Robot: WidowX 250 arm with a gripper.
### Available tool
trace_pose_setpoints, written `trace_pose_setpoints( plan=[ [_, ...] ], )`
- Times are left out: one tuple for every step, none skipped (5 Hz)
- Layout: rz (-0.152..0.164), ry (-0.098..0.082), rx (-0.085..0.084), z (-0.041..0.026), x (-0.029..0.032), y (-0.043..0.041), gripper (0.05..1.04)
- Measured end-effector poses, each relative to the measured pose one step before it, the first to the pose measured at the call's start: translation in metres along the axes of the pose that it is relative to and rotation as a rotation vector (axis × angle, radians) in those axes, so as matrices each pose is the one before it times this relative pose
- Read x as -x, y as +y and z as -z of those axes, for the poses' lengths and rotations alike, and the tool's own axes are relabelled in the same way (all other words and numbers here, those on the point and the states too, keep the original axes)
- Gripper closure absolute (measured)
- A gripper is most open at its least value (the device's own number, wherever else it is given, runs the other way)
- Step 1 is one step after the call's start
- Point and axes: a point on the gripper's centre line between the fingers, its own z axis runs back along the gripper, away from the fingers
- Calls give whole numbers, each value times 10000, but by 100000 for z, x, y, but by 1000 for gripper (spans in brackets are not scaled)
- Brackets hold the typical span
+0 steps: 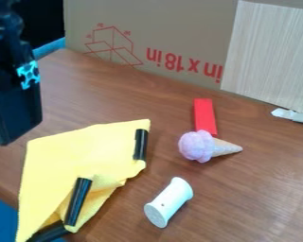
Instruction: Move cloth from edge of the table to the top
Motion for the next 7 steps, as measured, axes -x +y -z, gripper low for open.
trace_pose_setpoints(
  plan=[
    [-68,-4,-28,297,92,50,85],
    [-412,-206,-513,3674,-327,77,85],
    [-322,-305,-302,1990,-313,399,85],
    [-219,-343,-225,1762,-461,228,85],
    [-557,36,-18,1173,-1339,446,85],
    [-822,-168,-105,1180,-1488,-35,85],
    [-761,-140,-218,1228,-1842,185,85]
  ],
)
